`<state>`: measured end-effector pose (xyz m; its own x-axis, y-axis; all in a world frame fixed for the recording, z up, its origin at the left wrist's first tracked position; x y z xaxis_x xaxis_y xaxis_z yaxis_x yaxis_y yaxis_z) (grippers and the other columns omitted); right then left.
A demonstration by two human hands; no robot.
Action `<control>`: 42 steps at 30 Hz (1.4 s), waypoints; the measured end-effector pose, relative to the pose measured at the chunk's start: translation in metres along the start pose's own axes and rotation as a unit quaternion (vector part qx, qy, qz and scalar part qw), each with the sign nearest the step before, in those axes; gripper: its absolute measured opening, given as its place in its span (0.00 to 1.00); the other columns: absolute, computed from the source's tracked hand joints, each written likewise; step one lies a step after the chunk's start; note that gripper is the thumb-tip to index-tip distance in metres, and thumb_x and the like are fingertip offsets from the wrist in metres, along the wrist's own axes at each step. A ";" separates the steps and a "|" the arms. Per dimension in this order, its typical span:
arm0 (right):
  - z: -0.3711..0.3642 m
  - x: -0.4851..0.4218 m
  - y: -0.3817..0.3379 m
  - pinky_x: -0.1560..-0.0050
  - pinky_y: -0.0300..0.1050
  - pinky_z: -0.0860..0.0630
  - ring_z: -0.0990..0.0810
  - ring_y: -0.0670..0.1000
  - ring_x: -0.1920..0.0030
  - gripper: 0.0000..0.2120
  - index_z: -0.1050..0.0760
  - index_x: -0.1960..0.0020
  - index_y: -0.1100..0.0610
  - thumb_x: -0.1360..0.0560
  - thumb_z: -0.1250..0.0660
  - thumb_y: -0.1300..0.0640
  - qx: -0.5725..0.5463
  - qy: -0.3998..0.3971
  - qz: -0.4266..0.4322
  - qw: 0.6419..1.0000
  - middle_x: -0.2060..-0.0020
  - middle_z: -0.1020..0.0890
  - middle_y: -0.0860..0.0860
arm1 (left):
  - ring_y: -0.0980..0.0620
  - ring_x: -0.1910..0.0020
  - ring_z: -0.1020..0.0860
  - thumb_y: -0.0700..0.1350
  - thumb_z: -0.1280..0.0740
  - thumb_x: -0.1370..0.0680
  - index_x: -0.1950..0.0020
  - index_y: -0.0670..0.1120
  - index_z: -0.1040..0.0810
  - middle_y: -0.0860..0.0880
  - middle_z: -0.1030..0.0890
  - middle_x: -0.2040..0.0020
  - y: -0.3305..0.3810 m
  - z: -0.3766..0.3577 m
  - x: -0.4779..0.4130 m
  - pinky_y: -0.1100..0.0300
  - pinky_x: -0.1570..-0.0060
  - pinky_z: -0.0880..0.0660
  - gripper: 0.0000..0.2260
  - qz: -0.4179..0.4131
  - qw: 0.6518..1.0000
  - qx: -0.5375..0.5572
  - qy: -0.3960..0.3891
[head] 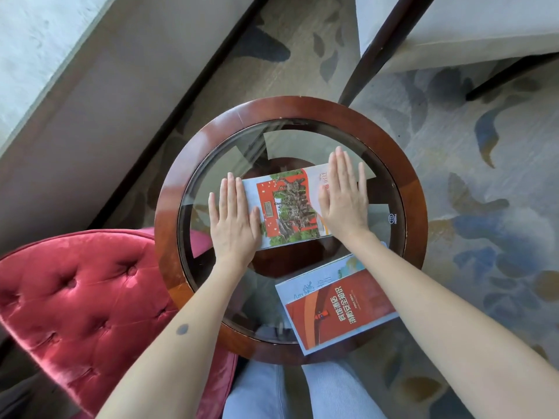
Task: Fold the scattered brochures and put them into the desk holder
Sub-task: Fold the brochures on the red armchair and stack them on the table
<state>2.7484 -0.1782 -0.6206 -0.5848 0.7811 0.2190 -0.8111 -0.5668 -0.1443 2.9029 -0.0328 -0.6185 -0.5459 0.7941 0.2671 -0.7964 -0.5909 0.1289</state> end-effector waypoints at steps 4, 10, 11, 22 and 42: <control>-0.007 -0.002 0.000 0.25 0.55 0.54 0.48 0.53 0.24 0.27 0.52 0.24 0.60 0.20 0.55 0.52 0.004 0.013 0.000 1.000 0.24 0.44 0.56 | 0.49 0.23 0.53 0.55 0.62 0.19 0.24 0.42 0.55 0.43 0.48 0.22 -0.001 -0.004 -0.002 0.50 0.25 0.58 0.27 0.000 1.000 -0.003 0.001; -0.004 -0.002 0.001 0.24 0.55 0.56 0.51 0.54 0.23 0.27 0.55 0.24 0.60 0.20 0.57 0.51 0.019 -0.018 0.002 1.000 0.24 0.48 0.56 | 0.49 0.23 0.57 0.55 0.67 0.21 0.25 0.43 0.63 0.44 0.55 0.22 0.003 0.002 -0.004 0.48 0.25 0.58 0.27 0.016 0.997 -0.052 -0.061; 0.000 -0.001 -0.001 0.24 0.56 0.56 0.51 0.54 0.23 0.27 0.55 0.24 0.60 0.20 0.56 0.51 0.024 -0.031 0.003 0.999 0.24 0.49 0.56 | 0.48 0.23 0.58 0.55 0.65 0.20 0.24 0.42 0.62 0.44 0.56 0.22 0.005 0.010 -0.002 0.48 0.25 0.58 0.27 0.023 0.996 -0.052 -0.071; 0.051 -0.005 -0.040 0.26 0.59 0.59 0.34 0.52 0.29 0.21 0.34 0.30 0.58 0.23 0.42 0.60 -0.023 -0.044 0.085 0.995 0.35 0.26 0.53 | 0.44 0.40 0.28 0.43 0.47 0.19 0.29 0.38 0.37 0.41 0.28 0.37 0.061 0.043 0.096 0.55 0.41 0.33 0.19 0.525 0.623 0.567 -0.123; 0.042 -0.032 -0.057 0.43 0.51 0.34 0.31 0.59 0.42 0.13 0.27 0.44 0.60 0.25 0.43 0.57 -0.139 -0.224 0.050 0.963 0.47 0.27 0.59 | 0.50 0.40 0.28 0.34 0.44 0.24 0.37 0.40 0.31 0.45 0.27 0.44 0.041 0.036 0.061 0.53 0.33 0.36 0.16 0.543 0.329 0.771 -0.051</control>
<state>2.8137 -0.1815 -0.5792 -0.6464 0.4991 0.5770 -0.7596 -0.4921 -0.4253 2.8465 -0.0131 -0.5623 -0.2157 0.0328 0.9759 0.9756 0.0495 0.2140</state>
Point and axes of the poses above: each hand's wrist, its own x-axis away from the middle knuckle, its own z-axis out of the back of the hand, y = z × x, the point moved 4 cm from there along -x, towards the middle knuckle
